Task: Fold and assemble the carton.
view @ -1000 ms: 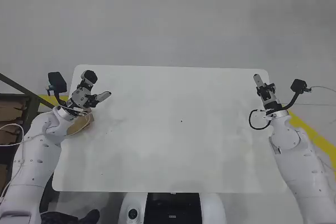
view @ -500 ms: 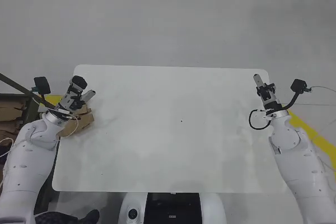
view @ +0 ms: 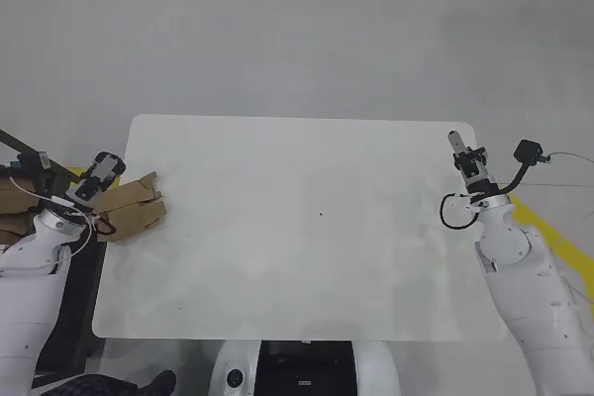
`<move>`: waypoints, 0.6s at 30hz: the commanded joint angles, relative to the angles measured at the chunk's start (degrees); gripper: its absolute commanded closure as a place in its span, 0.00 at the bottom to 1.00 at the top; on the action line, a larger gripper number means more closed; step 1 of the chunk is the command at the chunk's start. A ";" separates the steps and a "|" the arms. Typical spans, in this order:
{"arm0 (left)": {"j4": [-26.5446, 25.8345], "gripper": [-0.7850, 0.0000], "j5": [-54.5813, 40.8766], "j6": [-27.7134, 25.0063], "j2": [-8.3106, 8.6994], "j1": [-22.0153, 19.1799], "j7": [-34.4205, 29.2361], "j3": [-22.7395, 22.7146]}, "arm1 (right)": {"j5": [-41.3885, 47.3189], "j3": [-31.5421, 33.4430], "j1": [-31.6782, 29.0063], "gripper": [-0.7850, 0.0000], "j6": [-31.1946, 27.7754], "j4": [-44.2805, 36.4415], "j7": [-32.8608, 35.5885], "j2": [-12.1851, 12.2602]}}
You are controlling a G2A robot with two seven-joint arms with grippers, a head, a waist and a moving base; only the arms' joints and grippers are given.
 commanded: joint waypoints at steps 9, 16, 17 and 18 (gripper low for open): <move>0.07 0.00 -0.42 0.15 0.02 -0.07 -0.48 -0.07 | 0.00 0.00 0.00 0.00 0.00 0.00 0.00 0.00; -0.77 0.00 -0.70 2.90 -0.20 -0.21 1.09 0.06 | 0.00 0.00 0.00 0.00 0.00 0.00 0.00 0.00; -0.54 0.00 -0.72 3.03 -0.23 -0.25 1.43 -0.16 | 0.00 0.00 0.00 0.00 0.00 0.00 0.00 0.00; -0.14 0.00 -0.80 2.83 -0.25 -0.13 1.48 -0.38 | 0.00 0.00 0.00 0.00 0.00 0.00 0.00 0.00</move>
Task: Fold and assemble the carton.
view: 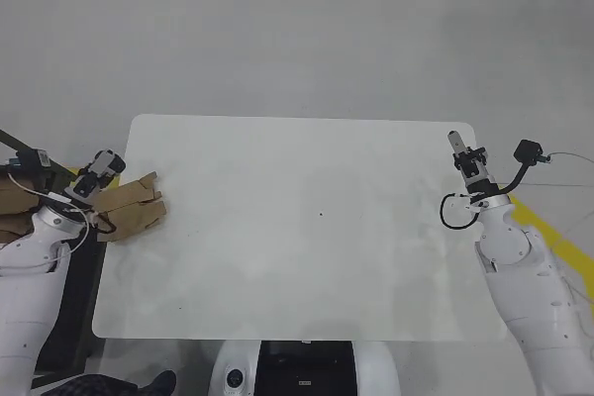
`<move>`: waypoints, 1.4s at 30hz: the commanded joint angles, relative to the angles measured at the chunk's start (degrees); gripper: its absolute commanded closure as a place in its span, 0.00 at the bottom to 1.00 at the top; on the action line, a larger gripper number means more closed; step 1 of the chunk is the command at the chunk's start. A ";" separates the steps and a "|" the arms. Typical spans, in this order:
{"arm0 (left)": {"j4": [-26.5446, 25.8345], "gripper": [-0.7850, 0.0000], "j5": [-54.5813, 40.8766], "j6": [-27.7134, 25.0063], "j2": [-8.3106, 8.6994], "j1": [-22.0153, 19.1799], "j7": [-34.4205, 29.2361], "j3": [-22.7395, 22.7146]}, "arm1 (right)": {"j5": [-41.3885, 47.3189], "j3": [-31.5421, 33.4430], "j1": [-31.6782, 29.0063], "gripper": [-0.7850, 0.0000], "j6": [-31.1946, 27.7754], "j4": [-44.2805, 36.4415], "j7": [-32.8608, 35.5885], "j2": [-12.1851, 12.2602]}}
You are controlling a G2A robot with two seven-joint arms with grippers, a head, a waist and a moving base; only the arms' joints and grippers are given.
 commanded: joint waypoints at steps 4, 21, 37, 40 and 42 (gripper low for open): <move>3.34 0.00 -1.90 -1.38 0.04 0.92 -0.53 -1.87 | 0.00 0.00 0.00 0.00 0.00 0.00 0.00 0.00; 18.91 0.00 -11.70 -1.75 0.54 0.67 -5.92 -7.96 | 0.00 0.00 0.00 0.00 0.00 0.00 0.00 0.00; 35.63 0.00 -7.44 -0.44 0.03 -5.20 -3.16 -6.84 | 0.00 0.00 0.00 0.00 0.00 0.00 0.00 0.00; 38.20 0.00 -5.91 0.28 -0.23 -6.63 -2.79 -5.81 | 0.00 0.00 0.00 0.00 0.00 0.00 0.00 0.00; 39.76 0.00 -4.51 0.79 -0.35 -7.67 -2.91 -5.03 | 0.00 0.00 0.00 0.00 0.00 0.00 0.00 0.00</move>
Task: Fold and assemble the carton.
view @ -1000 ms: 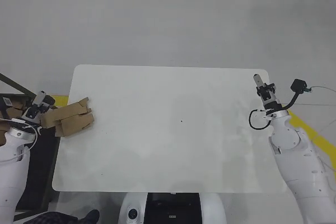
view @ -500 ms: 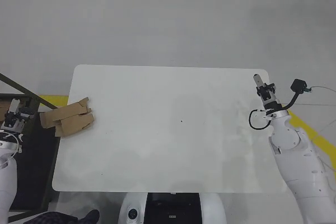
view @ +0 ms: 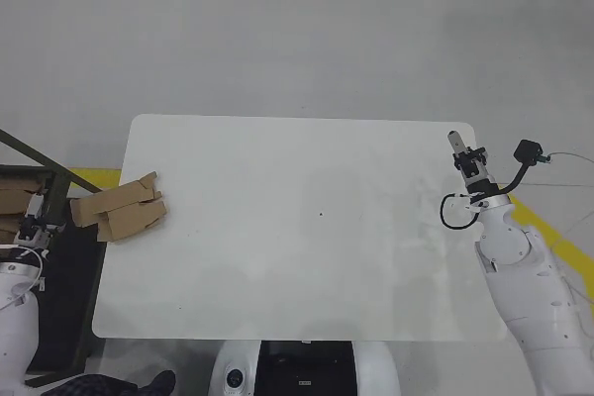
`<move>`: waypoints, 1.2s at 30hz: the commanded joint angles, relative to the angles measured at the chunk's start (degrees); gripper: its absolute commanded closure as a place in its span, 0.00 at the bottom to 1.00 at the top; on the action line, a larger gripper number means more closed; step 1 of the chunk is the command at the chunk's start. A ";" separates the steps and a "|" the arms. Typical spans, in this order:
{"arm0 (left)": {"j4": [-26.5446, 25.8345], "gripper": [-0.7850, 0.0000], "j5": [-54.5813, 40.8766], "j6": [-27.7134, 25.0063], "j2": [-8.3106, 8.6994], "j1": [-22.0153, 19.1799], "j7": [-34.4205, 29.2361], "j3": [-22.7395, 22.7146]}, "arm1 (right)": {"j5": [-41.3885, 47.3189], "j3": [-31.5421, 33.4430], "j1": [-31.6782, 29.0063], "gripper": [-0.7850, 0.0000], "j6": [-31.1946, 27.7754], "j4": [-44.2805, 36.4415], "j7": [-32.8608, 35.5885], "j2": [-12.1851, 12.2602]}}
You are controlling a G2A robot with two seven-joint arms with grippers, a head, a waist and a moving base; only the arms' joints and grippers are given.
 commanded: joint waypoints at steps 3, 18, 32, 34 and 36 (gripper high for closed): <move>3.04 0.00 2.23 0.91 -0.28 -2.32 -0.70 1.48 | 0.00 0.00 0.00 0.00 0.00 0.00 0.00 0.00; 8.53 0.00 3.85 -0.31 -0.51 -6.79 -10.59 3.72 | 0.00 0.00 0.00 0.00 0.00 0.00 0.00 0.00; 10.34 0.53 2.43 0.17 -0.80 -8.63 -14.64 4.31 | 0.00 0.00 0.00 0.00 0.00 0.00 0.00 0.00; 10.52 0.64 2.38 0.31 -0.81 -8.81 -15.05 4.40 | 0.00 0.00 0.00 0.00 0.00 0.00 0.00 0.00; 10.70 0.88 2.29 0.37 -0.80 -8.97 -15.33 4.42 | 0.00 0.00 0.00 0.00 0.00 0.00 0.00 0.00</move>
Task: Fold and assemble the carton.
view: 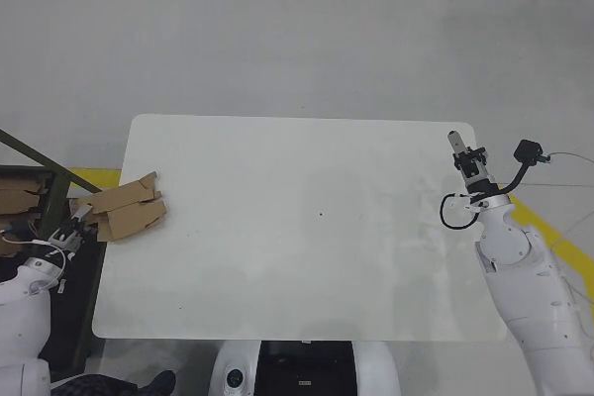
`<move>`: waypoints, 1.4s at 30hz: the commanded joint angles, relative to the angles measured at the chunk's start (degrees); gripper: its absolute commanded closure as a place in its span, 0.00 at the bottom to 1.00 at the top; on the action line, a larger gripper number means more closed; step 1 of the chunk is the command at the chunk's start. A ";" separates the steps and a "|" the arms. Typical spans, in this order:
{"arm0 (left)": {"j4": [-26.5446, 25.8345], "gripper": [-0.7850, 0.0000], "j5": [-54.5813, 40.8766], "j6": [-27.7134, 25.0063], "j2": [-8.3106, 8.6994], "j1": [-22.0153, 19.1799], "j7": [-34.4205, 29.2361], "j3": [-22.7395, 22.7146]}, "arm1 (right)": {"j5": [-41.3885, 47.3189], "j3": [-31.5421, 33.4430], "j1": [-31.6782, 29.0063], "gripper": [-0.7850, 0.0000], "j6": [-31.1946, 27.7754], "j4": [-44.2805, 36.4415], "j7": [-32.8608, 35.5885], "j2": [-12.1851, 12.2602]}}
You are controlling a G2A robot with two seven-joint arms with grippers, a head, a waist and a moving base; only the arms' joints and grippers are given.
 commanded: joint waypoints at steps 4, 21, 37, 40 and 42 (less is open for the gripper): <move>0.37 1.00 -0.36 0.06 0.01 -0.34 -0.75 0.03 | 0.00 0.00 0.00 0.00 0.00 0.00 0.00 0.00; -5.42 1.00 -14.61 2.29 0.71 -0.25 -14.07 -4.81 | 0.00 0.00 0.00 0.00 0.00 0.00 0.00 0.00; -23.95 1.00 -19.17 8.02 -0.55 -0.59 -17.64 -1.65 | 0.00 0.00 0.00 0.00 0.00 0.00 0.00 0.00; -27.51 1.00 -17.88 8.71 -0.98 -1.34 -17.20 0.41 | 0.00 0.00 0.00 0.00 0.00 0.00 0.00 0.00; -29.89 1.00 -16.98 9.23 -1.28 -1.85 -16.83 1.88 | 0.00 0.00 0.00 0.00 0.00 0.00 0.00 0.00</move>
